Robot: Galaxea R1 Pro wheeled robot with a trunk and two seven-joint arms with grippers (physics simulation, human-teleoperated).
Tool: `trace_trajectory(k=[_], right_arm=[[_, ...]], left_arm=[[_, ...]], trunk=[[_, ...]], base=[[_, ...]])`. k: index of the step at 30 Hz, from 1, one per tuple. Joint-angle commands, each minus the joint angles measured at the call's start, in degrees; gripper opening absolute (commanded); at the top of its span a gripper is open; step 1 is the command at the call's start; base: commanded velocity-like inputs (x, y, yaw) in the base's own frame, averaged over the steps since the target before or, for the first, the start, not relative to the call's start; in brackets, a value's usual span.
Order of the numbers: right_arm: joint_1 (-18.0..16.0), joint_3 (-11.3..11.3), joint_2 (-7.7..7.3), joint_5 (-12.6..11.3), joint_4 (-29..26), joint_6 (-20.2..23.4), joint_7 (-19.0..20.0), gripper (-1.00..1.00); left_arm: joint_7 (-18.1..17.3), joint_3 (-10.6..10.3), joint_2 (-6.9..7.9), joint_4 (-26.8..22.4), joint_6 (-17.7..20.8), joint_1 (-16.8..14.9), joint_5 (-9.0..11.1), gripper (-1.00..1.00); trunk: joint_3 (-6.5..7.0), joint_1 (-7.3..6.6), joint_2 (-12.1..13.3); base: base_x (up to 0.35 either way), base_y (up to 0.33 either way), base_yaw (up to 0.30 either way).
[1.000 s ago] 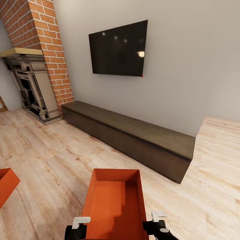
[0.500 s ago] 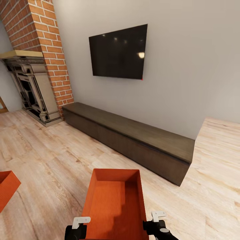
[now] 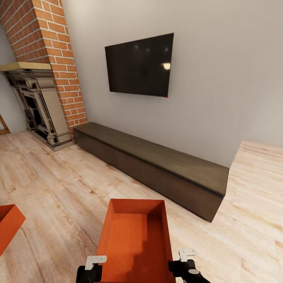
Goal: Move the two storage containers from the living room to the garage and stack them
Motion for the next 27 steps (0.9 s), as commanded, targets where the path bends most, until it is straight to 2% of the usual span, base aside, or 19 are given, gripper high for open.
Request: trace_trajectory(k=[1, 4, 27], right_arm=[[0.0, 0.1, -0.03, 0.2, 0.1, -0.1, -0.6, -1.00], [0.0, 0.1, -0.03, 0.2, 0.1, -0.1, -0.6, -1.00], [0.0, 0.1, -0.03, 0.2, 0.1, -0.1, -0.6, -1.00]], left_arm=[[0.9, 0.3, 0.05, 0.0, -0.2, 0.0, 0.0, -1.00], [0.9, 0.4, 0.04, 0.0, -0.2, 0.0, 0.0, -1.00], [0.9, 0.4, 0.06, 0.0, -0.2, 0.0, 0.0, -1.00]], trunk=[[0.14, -0.24, 0.4], [0.67, -0.90, 1.6], [0.67, -0.90, 1.6]], base=[[0.000, 0.000, 0.000], [0.000, 0.000, 0.000], [0.000, 0.000, 0.000]])
